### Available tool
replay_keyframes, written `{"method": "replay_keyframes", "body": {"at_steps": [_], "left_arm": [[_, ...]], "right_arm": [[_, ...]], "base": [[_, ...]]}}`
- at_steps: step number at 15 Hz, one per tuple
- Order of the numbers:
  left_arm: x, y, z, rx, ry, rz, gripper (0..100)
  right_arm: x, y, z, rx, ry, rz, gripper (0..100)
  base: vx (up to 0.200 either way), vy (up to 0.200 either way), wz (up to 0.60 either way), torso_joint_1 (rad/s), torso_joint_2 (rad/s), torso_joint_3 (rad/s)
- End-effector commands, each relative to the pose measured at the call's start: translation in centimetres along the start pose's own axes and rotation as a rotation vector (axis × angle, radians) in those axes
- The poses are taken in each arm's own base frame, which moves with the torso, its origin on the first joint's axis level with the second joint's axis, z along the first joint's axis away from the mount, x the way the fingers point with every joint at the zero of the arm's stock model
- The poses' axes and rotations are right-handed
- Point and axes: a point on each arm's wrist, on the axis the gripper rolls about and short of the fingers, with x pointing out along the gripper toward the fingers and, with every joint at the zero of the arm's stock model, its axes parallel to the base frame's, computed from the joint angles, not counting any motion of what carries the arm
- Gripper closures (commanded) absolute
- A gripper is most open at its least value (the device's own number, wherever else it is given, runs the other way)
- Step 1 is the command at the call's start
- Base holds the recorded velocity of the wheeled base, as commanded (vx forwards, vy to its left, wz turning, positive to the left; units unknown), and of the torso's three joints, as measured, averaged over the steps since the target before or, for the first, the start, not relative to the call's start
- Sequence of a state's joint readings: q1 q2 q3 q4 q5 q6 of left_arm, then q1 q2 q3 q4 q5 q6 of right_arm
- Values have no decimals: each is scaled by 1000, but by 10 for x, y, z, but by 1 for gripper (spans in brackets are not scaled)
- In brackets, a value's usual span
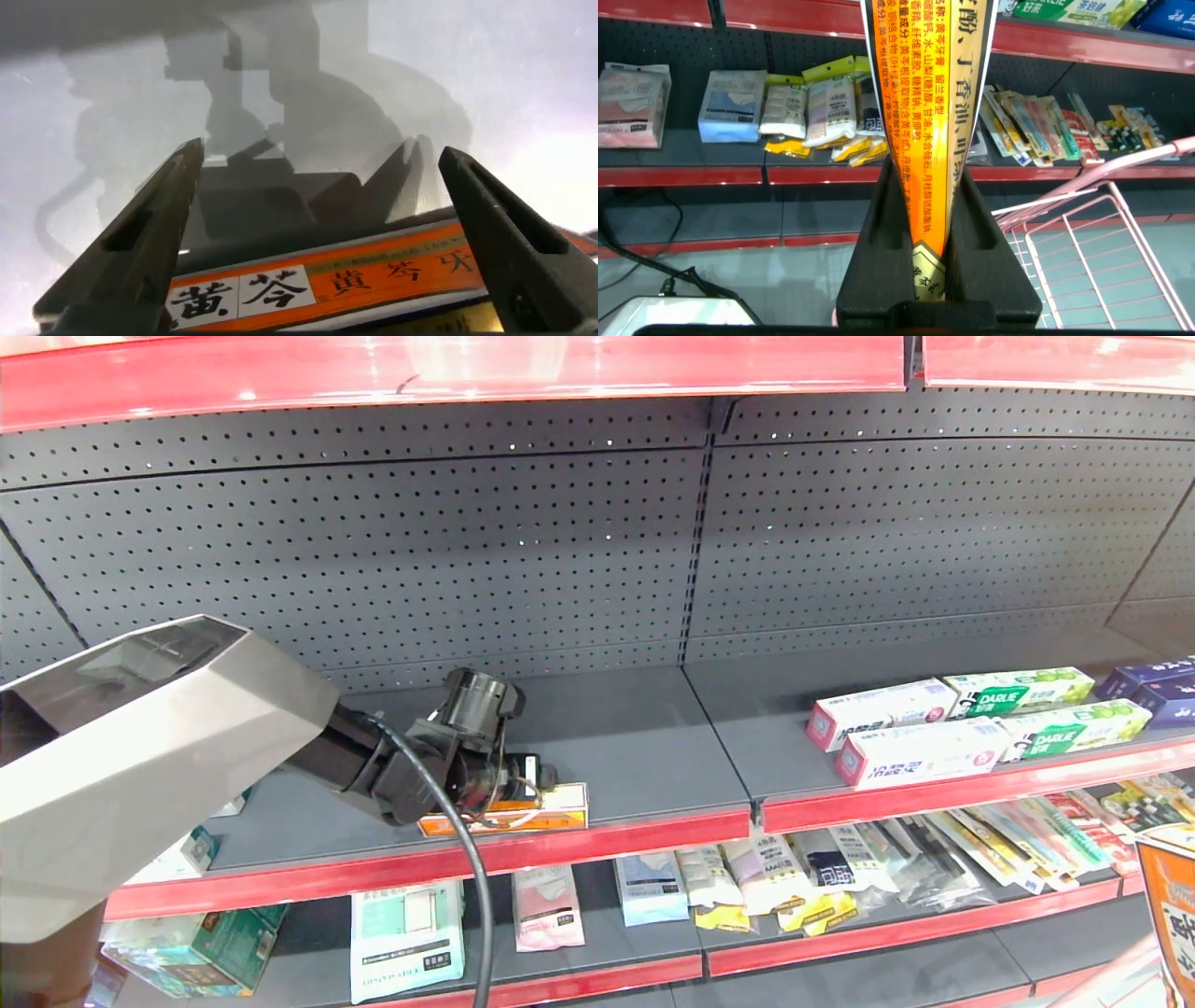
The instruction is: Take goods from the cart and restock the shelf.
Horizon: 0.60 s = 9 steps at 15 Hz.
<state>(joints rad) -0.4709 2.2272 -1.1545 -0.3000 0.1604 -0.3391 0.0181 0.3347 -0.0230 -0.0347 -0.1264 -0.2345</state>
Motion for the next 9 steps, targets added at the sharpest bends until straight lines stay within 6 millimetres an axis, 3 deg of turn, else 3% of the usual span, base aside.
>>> {"method": "replay_keyframes", "body": {"at_steps": [1, 4, 9], "left_arm": [[-2, -3, 9, -11, -47, -15, 0], [-6, -4, 14, -16, -77, -35, 0], [-5, 0, 1, -9, -67, -105, 0]], "right_arm": [[0, 0, 0, -1, 2, 1, 100], [1, 0, 0, -1, 6, 2, 100], [1, 0, 0, -1, 6, 2, 100]], "base": [[0, 0, 0, 0, 0, 0], [0, 0, 0, 0, 0, 0], [0, 0, 0, 0, 0, 0]]}}
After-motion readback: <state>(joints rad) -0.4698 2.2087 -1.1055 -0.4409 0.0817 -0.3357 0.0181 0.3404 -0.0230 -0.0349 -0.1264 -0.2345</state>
